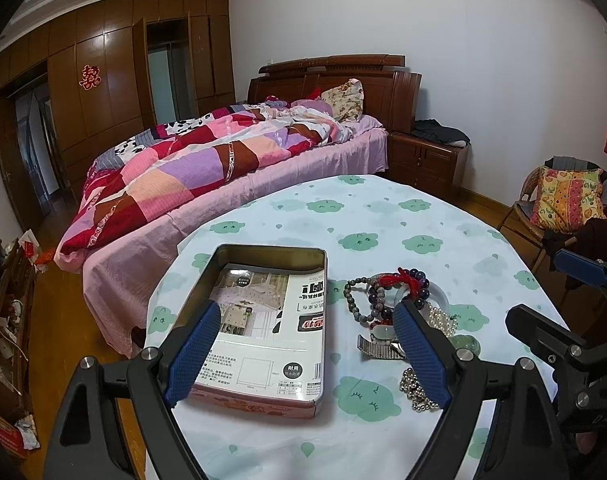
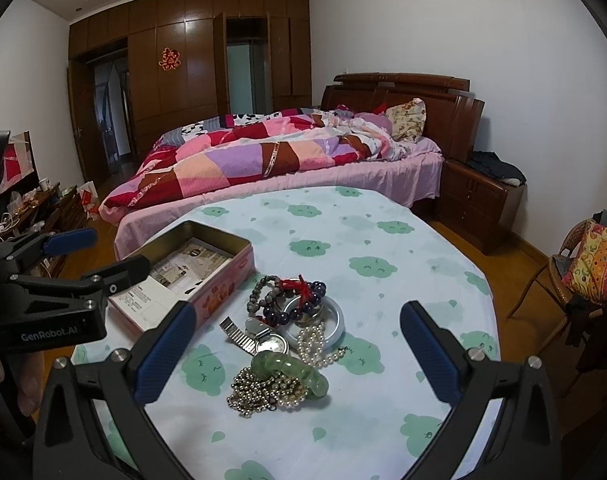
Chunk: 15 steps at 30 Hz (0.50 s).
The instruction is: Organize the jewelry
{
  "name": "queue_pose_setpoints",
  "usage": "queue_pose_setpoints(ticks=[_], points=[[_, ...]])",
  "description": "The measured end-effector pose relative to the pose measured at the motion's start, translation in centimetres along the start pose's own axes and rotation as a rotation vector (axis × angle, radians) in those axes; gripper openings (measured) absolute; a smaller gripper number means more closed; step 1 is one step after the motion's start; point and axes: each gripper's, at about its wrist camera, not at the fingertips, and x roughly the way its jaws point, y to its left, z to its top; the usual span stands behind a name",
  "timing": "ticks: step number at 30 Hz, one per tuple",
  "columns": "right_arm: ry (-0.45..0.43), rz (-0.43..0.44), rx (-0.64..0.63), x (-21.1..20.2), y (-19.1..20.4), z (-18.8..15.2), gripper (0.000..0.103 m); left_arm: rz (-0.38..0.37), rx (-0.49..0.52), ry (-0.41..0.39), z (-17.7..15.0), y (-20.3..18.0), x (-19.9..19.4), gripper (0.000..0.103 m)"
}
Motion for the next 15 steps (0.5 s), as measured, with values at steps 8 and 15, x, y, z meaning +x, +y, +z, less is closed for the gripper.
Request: queue_pose_setpoints(ticks=[8,15], points=[[0.002,0.001,0.001,0.06,0.00,-0.06,0.103,-0.001,0.000,0.000,0.01,-0.05,0.02,0.088],[0.005,0.000,0.001,0.10,-0.02,0.00,0.103,0.002,0.000,0.003,-0.24,0.07,0.03,0.088]])
